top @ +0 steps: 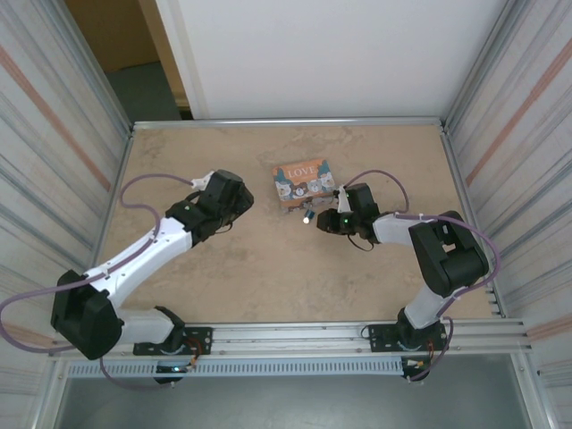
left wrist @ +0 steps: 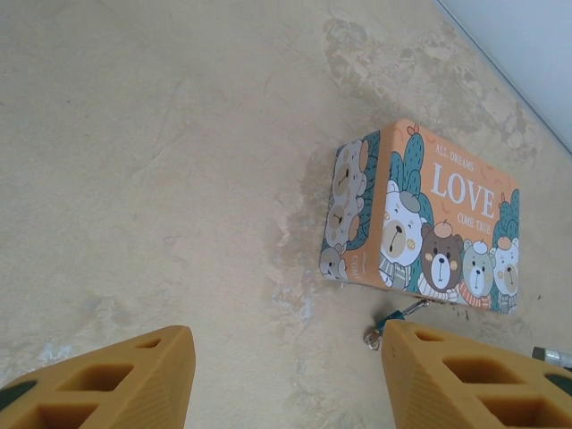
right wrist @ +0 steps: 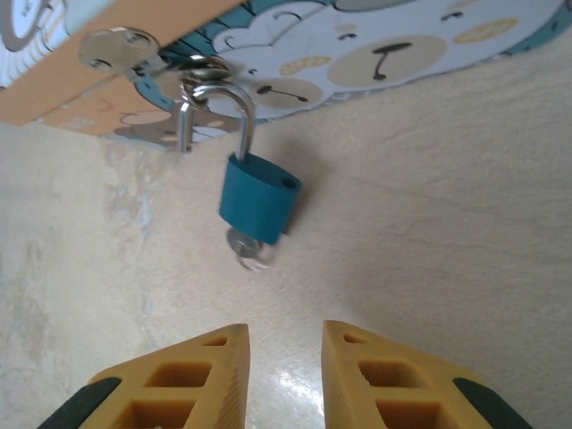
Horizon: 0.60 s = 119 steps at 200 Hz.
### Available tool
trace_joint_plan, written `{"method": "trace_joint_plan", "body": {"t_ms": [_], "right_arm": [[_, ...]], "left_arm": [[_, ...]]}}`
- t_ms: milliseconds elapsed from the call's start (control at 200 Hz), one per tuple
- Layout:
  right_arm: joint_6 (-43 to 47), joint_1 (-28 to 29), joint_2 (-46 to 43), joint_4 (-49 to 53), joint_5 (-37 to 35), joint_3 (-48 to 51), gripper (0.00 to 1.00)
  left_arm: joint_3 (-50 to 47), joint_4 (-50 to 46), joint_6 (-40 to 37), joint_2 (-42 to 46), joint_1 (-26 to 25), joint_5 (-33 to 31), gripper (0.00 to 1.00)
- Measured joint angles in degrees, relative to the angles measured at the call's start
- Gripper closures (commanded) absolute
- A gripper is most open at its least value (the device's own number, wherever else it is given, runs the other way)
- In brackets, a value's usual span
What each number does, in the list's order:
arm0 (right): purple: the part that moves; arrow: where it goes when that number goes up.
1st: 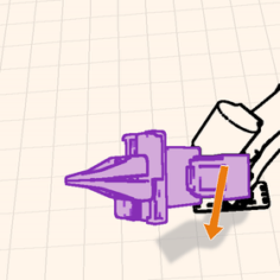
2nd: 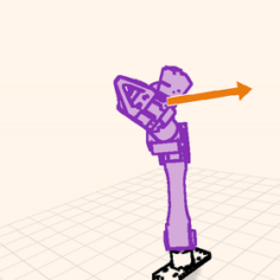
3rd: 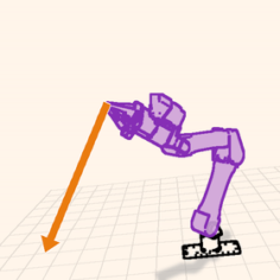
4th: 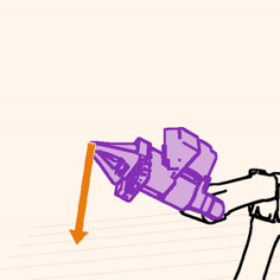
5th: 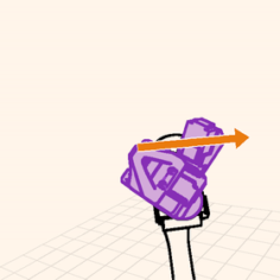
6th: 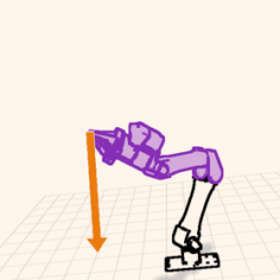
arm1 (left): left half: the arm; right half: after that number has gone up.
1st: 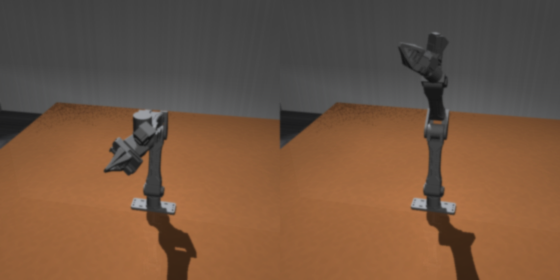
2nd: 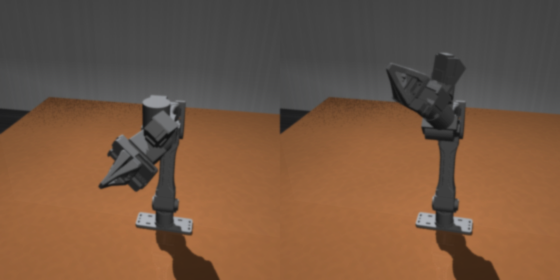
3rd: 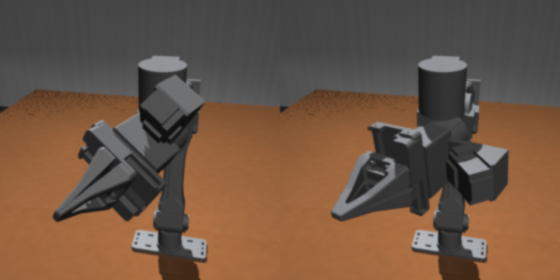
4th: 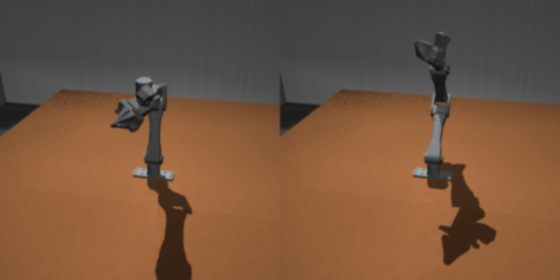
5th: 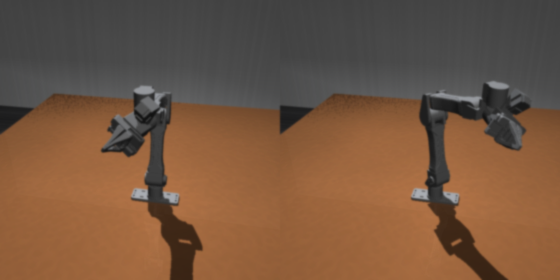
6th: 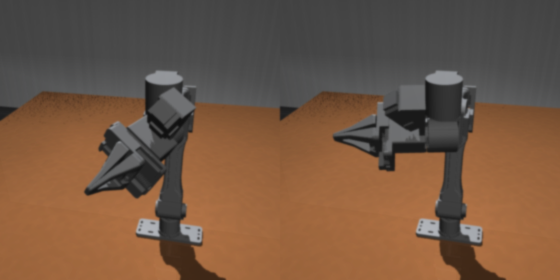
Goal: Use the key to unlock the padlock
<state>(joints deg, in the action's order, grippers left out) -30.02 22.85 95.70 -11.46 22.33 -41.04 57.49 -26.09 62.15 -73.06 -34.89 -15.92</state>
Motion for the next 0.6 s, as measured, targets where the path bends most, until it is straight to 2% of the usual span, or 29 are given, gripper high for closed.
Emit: {"method": "trace_joint_plan", "body": {"t_ms": [65,165,251,376,486,596], "right_arm": [[0.0,0.0,-0.1,0.5,-0.1,0.1,0.72],[0.3,0.0,-1.1,1.4,-0.6,0.5,0.64],[1.0,-0.1,-2.7,2.0,-1.2,0.9,0.55],[1.3,-0.7,-5.9,2.4,-1.0,1.1,0.40],[1.3,-1.6,-8.4,2.5,-0.9,1.1,0.23],[0.3,-2.1,-10.4,2.2,-1.0,1.5,0.09]], "left_arm": [[0.0,-0.3,-0.3,0.5,0.3,-0.5,0.42],[0.0,-0.5,-1.1,0.8,0.6,-0.9,0.39],[-0.2,-0.3,-2.5,0.9,0.8,-0.9,0.39],[-0.3,0.4,-6.5,1.1,1.4,-0.9,0.32],[-1.1,2.2,-10.7,1.7,2.0,-0.8,0.30],[-3.1,4.7,-14.7,3.4,2.5,-0.8,0.22]]}}
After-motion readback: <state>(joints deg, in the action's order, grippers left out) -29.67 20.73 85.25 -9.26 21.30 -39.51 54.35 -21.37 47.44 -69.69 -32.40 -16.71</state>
